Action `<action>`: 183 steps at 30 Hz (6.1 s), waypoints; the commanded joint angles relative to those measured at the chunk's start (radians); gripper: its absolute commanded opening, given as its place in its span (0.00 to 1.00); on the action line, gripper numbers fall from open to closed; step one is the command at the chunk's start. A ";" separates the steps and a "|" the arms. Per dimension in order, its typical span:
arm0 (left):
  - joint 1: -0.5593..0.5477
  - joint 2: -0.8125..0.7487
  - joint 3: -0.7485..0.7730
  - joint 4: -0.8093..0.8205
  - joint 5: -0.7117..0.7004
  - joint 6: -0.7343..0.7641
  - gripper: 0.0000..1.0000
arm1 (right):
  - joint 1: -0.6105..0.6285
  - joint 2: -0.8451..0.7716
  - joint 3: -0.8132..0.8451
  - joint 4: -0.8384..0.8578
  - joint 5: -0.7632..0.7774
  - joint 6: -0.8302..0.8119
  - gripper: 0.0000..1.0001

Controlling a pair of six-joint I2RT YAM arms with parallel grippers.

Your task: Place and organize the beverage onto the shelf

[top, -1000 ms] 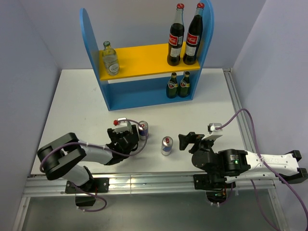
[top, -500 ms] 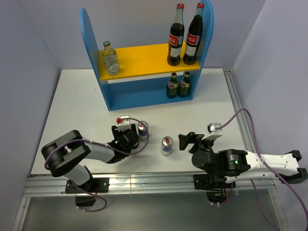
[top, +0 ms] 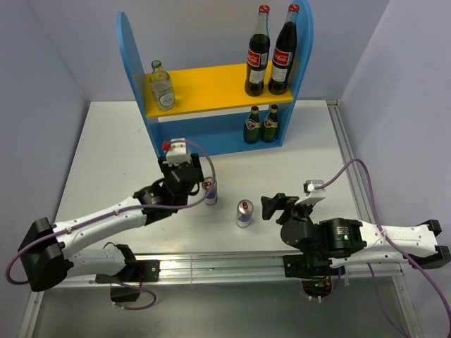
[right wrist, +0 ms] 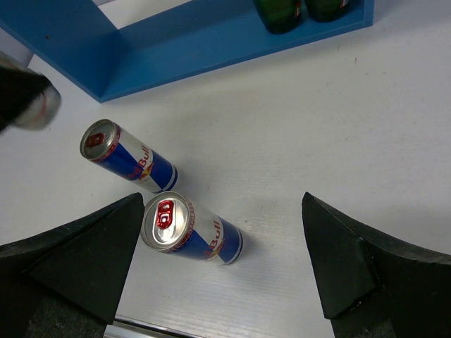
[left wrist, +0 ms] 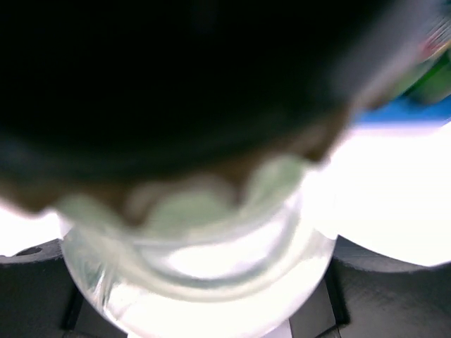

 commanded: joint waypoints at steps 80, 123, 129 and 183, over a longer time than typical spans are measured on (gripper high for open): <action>0.422 0.596 1.114 -0.209 0.282 0.309 0.93 | 0.007 -0.045 -0.018 -0.011 0.047 0.052 1.00; -0.368 0.005 0.083 -0.364 -0.089 -0.357 0.99 | 0.008 -0.038 -0.020 0.003 0.041 0.037 1.00; -0.387 0.143 -0.058 -0.118 -0.059 -0.370 0.99 | 0.008 -0.031 -0.018 0.006 0.032 0.032 1.00; 0.265 0.556 0.032 0.700 0.113 0.131 0.00 | 0.010 -0.008 -0.021 0.036 0.034 0.000 1.00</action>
